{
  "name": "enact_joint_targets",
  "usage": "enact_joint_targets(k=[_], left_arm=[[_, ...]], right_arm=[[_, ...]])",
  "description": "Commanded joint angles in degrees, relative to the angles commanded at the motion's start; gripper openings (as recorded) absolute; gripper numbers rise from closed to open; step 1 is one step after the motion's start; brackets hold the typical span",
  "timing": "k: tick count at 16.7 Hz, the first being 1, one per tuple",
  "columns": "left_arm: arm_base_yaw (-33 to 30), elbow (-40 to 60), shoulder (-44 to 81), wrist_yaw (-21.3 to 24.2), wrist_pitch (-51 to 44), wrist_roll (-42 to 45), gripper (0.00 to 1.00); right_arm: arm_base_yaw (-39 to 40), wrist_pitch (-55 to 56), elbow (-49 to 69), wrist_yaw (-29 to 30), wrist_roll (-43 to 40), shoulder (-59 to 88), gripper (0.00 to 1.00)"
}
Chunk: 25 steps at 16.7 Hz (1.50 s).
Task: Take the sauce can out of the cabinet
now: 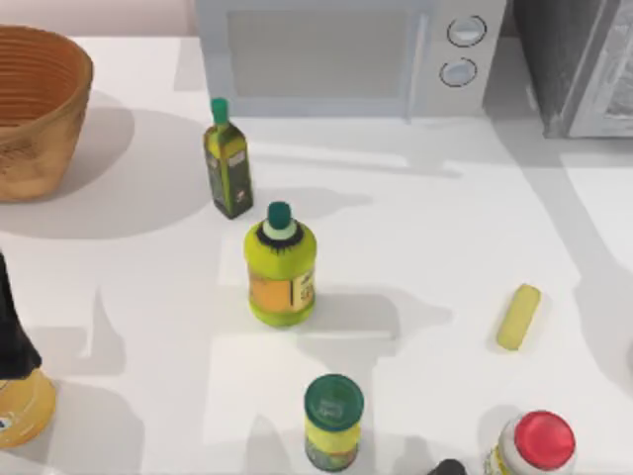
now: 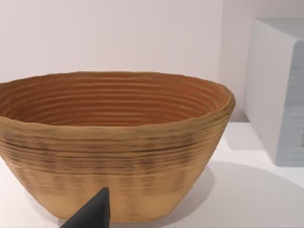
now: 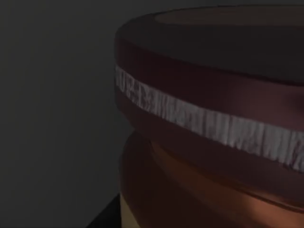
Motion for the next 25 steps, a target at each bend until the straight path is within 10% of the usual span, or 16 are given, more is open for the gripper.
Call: enact_joint_targets(k=[4,25], left_arm=[[0.0,0.0,0.0,0.0,0.0,0.0,1.0],[0.0,0.0,0.0,0.0,0.0,0.0,1.0]], right_arm=[[0.0,0.0,0.0,0.0,0.0,0.0,0.0],[12.7,-16.0,-9.5,12.2,0.1,-25.4,0.0]])
